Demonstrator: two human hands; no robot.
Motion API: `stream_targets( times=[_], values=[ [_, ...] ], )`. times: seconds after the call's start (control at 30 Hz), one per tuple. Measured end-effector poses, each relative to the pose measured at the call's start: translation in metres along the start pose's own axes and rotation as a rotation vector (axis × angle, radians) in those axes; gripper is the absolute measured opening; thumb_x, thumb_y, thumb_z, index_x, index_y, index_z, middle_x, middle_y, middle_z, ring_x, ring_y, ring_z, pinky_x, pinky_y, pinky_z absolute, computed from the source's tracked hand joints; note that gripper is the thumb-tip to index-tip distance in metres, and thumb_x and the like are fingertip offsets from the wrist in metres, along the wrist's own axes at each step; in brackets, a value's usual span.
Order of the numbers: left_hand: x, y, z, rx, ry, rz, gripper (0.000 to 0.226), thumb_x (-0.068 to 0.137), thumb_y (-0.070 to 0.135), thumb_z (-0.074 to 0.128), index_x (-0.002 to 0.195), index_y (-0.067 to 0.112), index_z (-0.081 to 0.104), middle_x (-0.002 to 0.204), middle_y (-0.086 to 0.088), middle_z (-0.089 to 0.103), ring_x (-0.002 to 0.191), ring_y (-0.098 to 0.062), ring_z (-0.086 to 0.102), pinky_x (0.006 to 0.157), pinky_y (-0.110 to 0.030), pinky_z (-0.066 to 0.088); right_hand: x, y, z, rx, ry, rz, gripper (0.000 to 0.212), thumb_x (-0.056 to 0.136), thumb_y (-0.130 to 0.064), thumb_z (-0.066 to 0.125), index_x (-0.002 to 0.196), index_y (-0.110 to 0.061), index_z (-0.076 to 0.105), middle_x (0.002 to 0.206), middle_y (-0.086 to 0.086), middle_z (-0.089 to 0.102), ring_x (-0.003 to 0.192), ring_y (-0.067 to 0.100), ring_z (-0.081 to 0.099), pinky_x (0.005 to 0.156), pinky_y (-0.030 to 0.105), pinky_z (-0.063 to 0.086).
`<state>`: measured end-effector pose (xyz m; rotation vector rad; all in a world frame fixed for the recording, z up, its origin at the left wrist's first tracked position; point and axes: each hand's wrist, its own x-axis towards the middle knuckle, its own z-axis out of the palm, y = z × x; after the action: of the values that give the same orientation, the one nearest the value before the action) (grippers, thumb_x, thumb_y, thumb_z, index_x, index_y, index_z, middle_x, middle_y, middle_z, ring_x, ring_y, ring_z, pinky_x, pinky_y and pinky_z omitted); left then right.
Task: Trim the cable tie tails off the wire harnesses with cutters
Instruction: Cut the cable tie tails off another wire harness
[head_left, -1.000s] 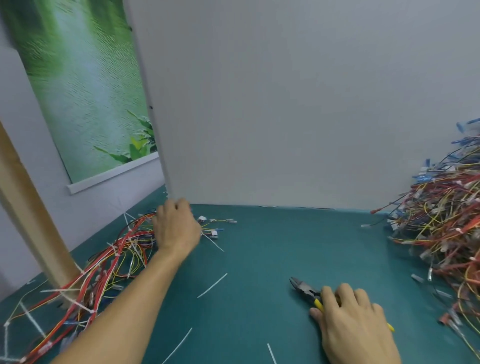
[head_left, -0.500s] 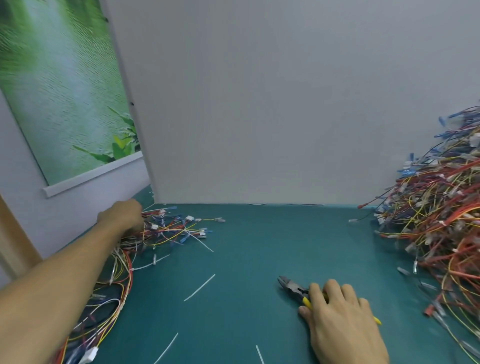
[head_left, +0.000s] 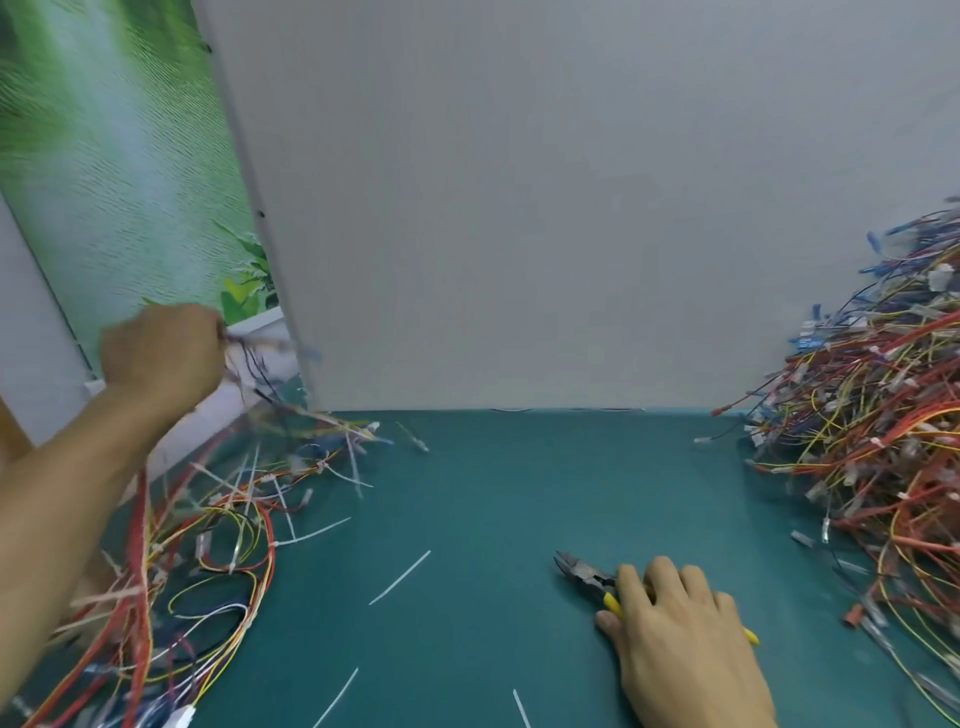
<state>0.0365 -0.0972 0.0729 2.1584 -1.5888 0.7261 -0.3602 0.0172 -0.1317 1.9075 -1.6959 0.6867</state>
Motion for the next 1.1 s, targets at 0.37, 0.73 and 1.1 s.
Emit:
stream_targets(
  times=[0.37,0.73,1.1],
  values=[
    [0.009,0.032,-0.033,0.225,0.191,0.117,0.022,0.084,-0.004,0.046,0.101,0.005,0.059,0.088,-0.023,0.064,0.08,-0.039,0.063,0.078,-0.043,0.038,0.004,-0.002,-0.009,0.038,-0.108,0.004,0.044,0.042,-0.033,0.095,0.062,-0.011,0.062,0.06,0.006,0.051,0.05,0.029,0.051,0.044,0.036,0.04],
    [0.012,0.052,-0.032,0.262,0.154,0.425,0.034,0.086,-0.002,0.045,0.112,0.015,0.06,0.09,-0.019,0.065,0.079,-0.034,0.064,0.07,-0.039,0.037,0.002,-0.001,-0.013,0.028,-0.169,0.008,0.041,0.047,-0.037,0.093,0.063,-0.014,0.062,0.063,0.004,0.053,0.053,0.027,0.052,0.043,0.038,0.04],
    [-0.044,0.125,-0.042,-0.24,0.185,0.276,0.017,0.083,0.007,0.058,0.097,0.011,0.066,0.089,-0.023,0.067,0.082,-0.044,0.062,0.068,-0.043,0.046,0.003,-0.003,-0.023,0.032,-0.344,0.061,0.036,0.077,-0.051,0.072,0.087,-0.019,0.059,0.086,0.001,0.057,0.075,0.026,0.056,0.061,0.039,0.04]
  ],
)
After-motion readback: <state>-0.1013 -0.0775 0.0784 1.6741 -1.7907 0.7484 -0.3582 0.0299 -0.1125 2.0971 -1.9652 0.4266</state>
